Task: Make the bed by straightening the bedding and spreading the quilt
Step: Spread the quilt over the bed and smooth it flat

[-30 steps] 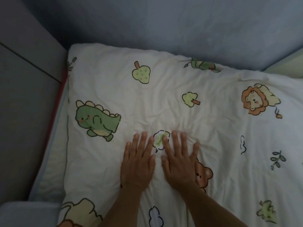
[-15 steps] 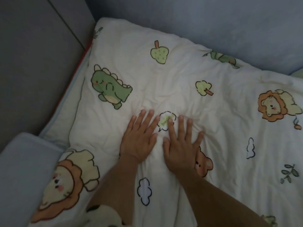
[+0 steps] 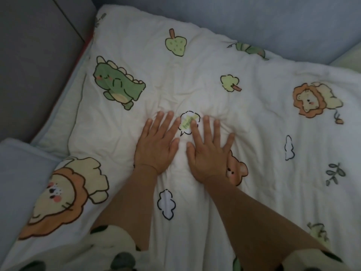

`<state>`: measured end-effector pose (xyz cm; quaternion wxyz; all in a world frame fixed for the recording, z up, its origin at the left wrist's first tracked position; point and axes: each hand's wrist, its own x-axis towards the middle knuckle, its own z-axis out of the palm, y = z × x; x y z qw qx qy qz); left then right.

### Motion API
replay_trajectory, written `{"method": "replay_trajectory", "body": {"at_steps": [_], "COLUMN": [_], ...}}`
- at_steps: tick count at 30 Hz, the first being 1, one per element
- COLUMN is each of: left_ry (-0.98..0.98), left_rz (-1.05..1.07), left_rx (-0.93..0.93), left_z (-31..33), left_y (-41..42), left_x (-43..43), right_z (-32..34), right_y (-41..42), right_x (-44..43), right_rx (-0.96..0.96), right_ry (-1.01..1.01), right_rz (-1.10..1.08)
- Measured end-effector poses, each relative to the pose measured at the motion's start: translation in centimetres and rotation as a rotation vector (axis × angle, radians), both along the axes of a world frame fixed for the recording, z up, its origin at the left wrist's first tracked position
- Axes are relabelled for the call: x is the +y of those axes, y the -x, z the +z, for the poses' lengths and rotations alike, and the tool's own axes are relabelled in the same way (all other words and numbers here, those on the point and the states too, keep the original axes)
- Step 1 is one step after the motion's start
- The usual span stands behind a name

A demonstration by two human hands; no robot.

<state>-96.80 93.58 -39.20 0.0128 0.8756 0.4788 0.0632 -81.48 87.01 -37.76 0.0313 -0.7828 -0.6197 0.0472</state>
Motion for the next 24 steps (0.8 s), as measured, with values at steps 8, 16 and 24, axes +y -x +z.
{"method": "replay_trajectory", "body": {"at_steps": [8, 16, 24], "left_ry": [-0.041, 0.006, 0.369], "left_rz": [-0.022, 0.021, 0.016], "left_rx": [-0.018, 0.030, 0.140], "left_z": [0.0, 0.6, 5.6], "left_y": [0.3, -0.1, 0.0], "left_x": [0.3, -0.6, -3.7], "right_z": [1.2, -0.4, -1.9], "right_y": [0.5, 4.1, 3.2], "right_x": [-2.9, -14.1, -13.1], "right_rx": [0.156, 0.059, 0.066], "right_ry": [0.018, -0.081, -0.153], "right_rz": [0.026, -0.126, -0.114]}}
